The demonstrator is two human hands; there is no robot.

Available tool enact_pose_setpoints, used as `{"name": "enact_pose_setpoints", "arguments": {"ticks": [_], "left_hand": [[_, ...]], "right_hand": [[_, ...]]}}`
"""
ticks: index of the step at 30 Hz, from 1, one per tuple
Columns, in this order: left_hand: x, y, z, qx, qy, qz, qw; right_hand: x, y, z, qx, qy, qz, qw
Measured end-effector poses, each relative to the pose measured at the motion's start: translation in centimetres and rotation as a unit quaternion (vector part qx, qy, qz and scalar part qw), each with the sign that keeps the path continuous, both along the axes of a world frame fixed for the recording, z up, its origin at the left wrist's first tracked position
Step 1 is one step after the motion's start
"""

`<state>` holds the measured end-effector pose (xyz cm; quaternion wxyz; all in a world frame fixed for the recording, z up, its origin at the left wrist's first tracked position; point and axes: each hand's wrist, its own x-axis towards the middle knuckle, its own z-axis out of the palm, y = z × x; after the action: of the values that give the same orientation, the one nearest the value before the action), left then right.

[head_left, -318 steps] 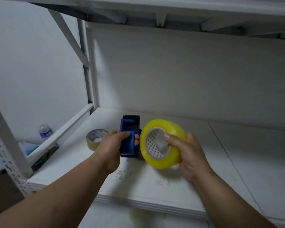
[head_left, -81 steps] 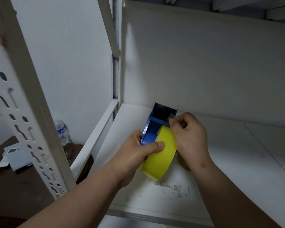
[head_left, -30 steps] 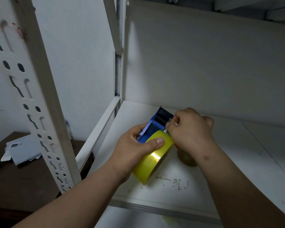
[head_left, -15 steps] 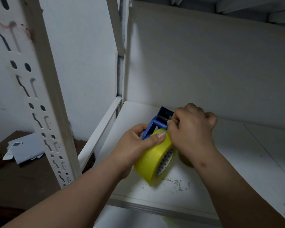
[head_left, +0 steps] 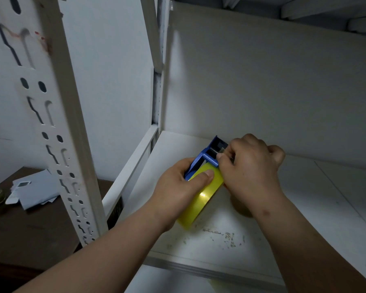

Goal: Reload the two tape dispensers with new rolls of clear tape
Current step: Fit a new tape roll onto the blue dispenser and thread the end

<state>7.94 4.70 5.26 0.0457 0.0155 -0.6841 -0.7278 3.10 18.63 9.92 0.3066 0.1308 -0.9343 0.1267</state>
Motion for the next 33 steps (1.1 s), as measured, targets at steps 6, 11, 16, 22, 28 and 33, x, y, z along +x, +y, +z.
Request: {"name": "enact_pose_setpoints", "arguments": {"ticks": [6, 11, 16, 22, 28, 33], "left_hand": [[0.1, -0.2, 0.3, -0.019, -0.013, -0.002, 1.000], [0.1, -0.5, 0.6, -0.031, -0.046, -0.030, 0.998], [0.4, -0.2, 1.2, -0.033, -0.045, -0.016, 0.998], [0.7, 0.2, 1.5, -0.019, -0.055, 0.021, 0.998], [0.5, -0.6, 1.5, -0.004, -0.116, -0.040, 0.992], [0.6, -1.1, 1.1, 0.041, -0.130, -0.106, 0.985]], "right_hand": [[0.0, 0.0, 0.2, 0.040, 0.016, -0.008, 0.999], [0.0, -0.2, 0.2, 0.082, 0.015, -0.019, 0.996], [0.1, -0.6, 0.2, 0.099, 0.028, -0.029, 0.994], [0.5, -0.7, 0.1, 0.108, 0.070, -0.021, 0.991], [0.3, -0.4, 0.3, 0.119, 0.076, -0.018, 0.990], [0.0, 0.2, 0.6, 0.124, 0.072, 0.001, 0.990]]}}
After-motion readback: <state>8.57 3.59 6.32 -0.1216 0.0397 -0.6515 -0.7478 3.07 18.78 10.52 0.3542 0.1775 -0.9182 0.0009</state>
